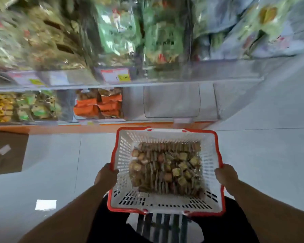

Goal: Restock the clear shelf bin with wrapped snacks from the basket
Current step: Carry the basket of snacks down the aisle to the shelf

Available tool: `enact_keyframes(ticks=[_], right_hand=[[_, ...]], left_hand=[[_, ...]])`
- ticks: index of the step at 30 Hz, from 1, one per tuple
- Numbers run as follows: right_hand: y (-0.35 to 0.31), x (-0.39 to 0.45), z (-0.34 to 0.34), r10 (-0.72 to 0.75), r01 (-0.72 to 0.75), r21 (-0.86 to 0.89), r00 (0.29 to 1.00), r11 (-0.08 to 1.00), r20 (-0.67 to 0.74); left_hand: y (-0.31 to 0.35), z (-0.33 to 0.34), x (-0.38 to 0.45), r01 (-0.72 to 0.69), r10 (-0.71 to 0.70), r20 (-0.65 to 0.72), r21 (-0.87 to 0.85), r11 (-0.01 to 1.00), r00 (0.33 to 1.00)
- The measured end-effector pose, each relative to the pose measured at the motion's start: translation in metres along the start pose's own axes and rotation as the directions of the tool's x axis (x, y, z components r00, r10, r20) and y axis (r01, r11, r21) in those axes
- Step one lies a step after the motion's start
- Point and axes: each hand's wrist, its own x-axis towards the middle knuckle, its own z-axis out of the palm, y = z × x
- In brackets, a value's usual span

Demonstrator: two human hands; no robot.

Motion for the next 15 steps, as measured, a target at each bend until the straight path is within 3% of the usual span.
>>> enact_keyframes(ticks=[10, 15], right_hand=[[0.006, 0.162, 0.123, -0.022, 0.022, -0.008, 0.999, 1.0, 0.048], [0.002, 0.206, 0.156, -0.082, 0.081, -0.038, 0.997, 0.996, -0.013]], left_hand=[[-0.042, 0.131, 0.149, 0.027, -0.026, -0.065, 0.004, 1.0, 0.998], [-0.045, 0.158, 0.194, 0.012, -0.019, -0.115, -0.057, 0.998, 0.993]])
